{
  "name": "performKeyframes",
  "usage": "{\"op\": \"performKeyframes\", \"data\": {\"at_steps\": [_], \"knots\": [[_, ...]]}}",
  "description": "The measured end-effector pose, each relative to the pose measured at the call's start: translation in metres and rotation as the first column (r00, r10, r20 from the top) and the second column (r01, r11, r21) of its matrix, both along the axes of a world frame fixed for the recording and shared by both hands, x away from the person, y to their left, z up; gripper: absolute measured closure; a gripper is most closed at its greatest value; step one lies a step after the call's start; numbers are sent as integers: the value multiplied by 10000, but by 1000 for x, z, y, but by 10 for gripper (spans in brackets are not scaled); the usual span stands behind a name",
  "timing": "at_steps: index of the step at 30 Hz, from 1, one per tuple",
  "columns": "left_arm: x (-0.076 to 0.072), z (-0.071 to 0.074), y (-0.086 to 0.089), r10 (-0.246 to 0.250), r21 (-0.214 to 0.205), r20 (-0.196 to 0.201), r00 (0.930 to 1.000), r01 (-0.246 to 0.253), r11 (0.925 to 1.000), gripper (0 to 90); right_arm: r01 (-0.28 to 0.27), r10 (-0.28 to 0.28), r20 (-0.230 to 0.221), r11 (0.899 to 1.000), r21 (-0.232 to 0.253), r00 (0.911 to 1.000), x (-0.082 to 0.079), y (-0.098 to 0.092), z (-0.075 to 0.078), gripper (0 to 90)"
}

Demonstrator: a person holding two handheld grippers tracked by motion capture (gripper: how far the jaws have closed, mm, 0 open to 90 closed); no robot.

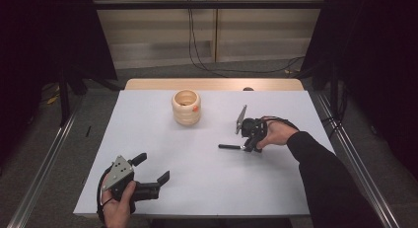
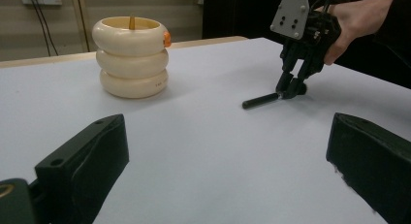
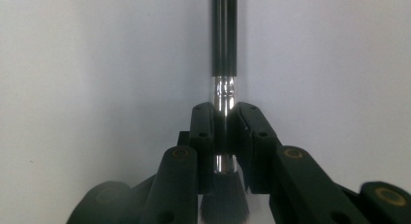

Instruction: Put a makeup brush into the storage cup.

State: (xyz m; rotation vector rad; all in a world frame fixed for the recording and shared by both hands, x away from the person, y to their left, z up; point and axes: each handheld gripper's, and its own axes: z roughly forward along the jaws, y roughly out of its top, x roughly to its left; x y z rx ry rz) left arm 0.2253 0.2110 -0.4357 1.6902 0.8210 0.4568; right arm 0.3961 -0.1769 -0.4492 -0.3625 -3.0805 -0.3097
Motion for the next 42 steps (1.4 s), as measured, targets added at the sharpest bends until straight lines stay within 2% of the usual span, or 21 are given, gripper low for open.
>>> {"op": "performKeyframes", "data": {"at_steps": [5, 7, 8, 13, 14, 16, 19, 24, 28, 30, 32, 33, 34, 35, 38, 39, 40, 41, 42], "knots": [[0, 0, 0, -7, 16, 5, 10000, 7, 10000, 15, 95, -95, 31, 9999, 39, 10000, 0, 0, -1, 784], [0, 0, 0, -3, 48, 15, 10000, 3, 10000, 15, 453, -453, -86, 9990, 22, 9989, -1, 0, 0, 784], [0, 0, 0, -8, 30, 15, 10000, 8, 10000, 15, 401, -401, -34, 9991, 116, 9992, 0, -1, 0, 785], [0, 0, 1, 26, 14, -17, 10000, -26, 10000, 15, 829, -826, -181, 9965, 116, 9964, 1, -1, 0, 785], [0, 0, 1, -16, 2, -5, 10000, 16, 10000, 15, 1067, -1064, -257, 9942, 108, 9940, 0, -1, 0, 785], [0, 0, 1, 22, 31, 12, 10000, -22, 10000, 16, 947, -943, -236, 9954, 136, 9953, 1, -3, 0, 785], [0, 0, 1, -73, 23, 52, 10000, 73, 10000, 16, 1494, -1488, -274, 9886, 196, 9885, 0, -3, 0, 785], [0, 0, 0, 40, 23, 7, 10000, -40, 10000, 16, 1738, -1729, -305, 9842, 332, 9845, 0, -8, 2, 785], [1, 0, 1, 50, 61, 28, 10000, -50, 10000, 16, 2265, -2248, -323, 9714, 706, 9739, 0, -13, 8, 785], [0, 1, 1, 53, 93, 41, 10000, -54, 9999, 16, 2266, -2249, -282, 9684, 1040, 9740, 1, -16, 12, 785], [0, 1, 2, 62, 108, 77, 10000, -63, 9999, 16, 2474, -2462, -259, 9593, 1362, 9689, -1, -17, 16, 785], [0, 1, 2, 71, 110, 77, 9999, -72, 9999, 16, 2419, -2422, -182, 9568, 1613, 9701, -1, -19, 17, 785], [0, 1, 2, 57, 118, 114, 9999, -59, 9999, 16, 2479, -2539, 106, 9521, 1791, 9672, -2, -20, 18, 785], [0, 1, 2, 21, 101, 119, 9999, -23, 9999, 16, 2500, -2579, 115, 9457, 2076, 9661, -2, -24, 18, 785], [0, 1, 2, 66, 54, 126, 9999, -66, 10000, 16, 2801, -2916, 190, 9333, 2246, 9564, -3, -29, 18, 786], [0, 1, 2, 67, 58, 129, 9999, -67, 10000, 16, 2781, -2913, 229, 9315, 2345, 9564, -3, -30, 19, 786], [0, 1, 2, 67, 56, 130, 9999, -67, 10000, 16, 2882, -3049, 309, 9247, 2487, 9519, -4, -32, 20, 786], [1, 1, 2, 86, 89, 152, 9998, -87, 9999, 16, 2863, -3018, 191, 9210, 2641, 9532, -5, -34, 21, 785], [1, 1, 3, 97, 105, 141, 9999, -99, 9999, 16, 2866, -3049, 271, 9188, 2716, 9520, -6, -35, 21, 785]]}}
